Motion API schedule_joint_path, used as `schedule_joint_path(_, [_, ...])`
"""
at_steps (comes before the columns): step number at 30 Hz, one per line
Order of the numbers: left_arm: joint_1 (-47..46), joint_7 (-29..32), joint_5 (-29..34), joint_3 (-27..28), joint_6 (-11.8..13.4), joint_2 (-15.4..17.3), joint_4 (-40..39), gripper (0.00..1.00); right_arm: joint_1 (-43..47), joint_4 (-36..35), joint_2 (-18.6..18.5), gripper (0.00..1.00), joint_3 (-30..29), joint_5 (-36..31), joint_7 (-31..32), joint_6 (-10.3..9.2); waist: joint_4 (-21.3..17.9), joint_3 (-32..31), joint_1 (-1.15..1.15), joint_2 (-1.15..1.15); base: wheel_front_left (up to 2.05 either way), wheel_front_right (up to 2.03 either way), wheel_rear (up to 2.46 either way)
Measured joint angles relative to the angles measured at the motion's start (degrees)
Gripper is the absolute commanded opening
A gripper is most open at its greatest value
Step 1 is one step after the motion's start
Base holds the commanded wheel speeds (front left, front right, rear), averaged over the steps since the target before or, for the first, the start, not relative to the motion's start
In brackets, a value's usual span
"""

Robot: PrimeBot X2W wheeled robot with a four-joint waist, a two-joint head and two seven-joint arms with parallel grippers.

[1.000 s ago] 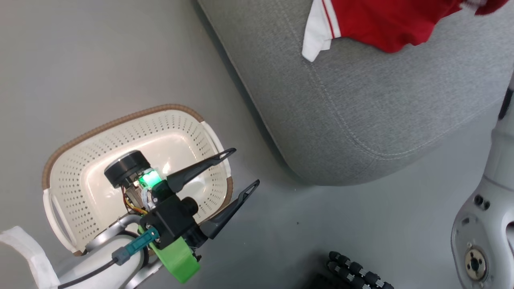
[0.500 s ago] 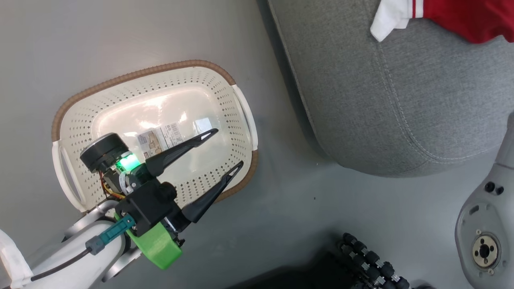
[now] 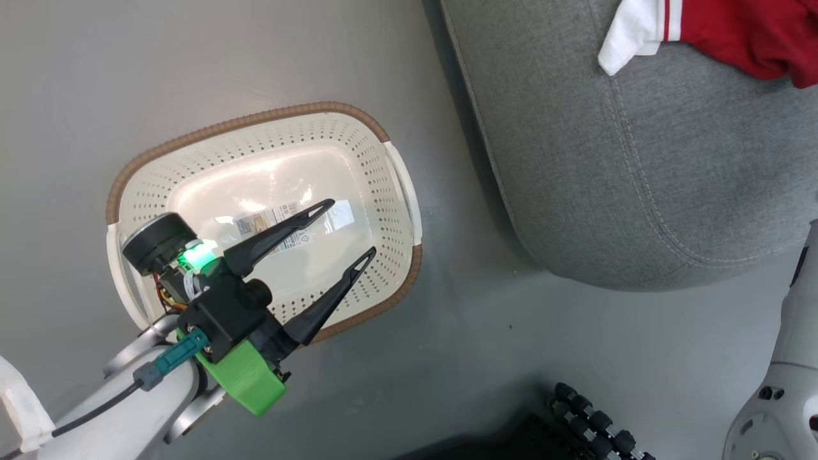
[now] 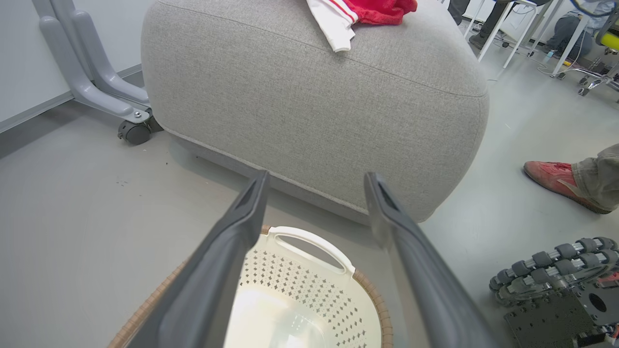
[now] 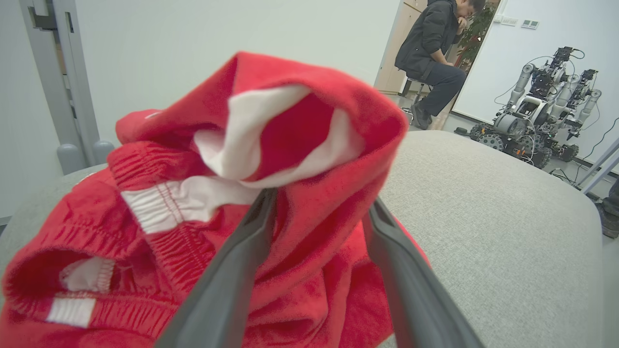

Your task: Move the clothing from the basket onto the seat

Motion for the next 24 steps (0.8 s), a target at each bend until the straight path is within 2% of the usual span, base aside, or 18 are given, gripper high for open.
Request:
schedule_joint_path(6, [2.68, -0.2, -1.93, 0.88, 1.08, -2.97, 2.5, 1.0, 6.53, -2.1, 0.04, 1.0, 2.12, 1.65, 0.0, 0.0, -0.08, -4.17, 0.0, 0.0, 0.0, 0.0, 0.0])
schedule_joint_path(11, [6.06, -0.38, -4.13, 3.66, 2.09, -7.24, 4.69, 1.0, 13.13, -2.4, 0.07, 1.0, 5.91, 3.23, 0.0, 0.0, 0.37, -8.76, -0.01, 0.0, 0.0, 0.0, 0.0])
schedule_joint_path(17, [11.31, -0.44, -6.51, 10.92, 2.07, -12.59, 10.23, 1.0, 20.73, -1.54, 0.13, 1.0, 15.03, 4.99, 0.0, 0.0, 2.05, -14.54, -0.01, 0.0, 0.0, 0.0, 0.0])
schedule_joint_path(24, [19.54, -0.45, -6.53, 24.07, 2.08, -20.46, 16.26, 1.0, 28.59, -2.65, 0.21, 1.0, 27.81, 8.55, 0.0, 0.0, 5.38, -21.69, -0.01, 0.0, 0.0, 0.0, 0.0])
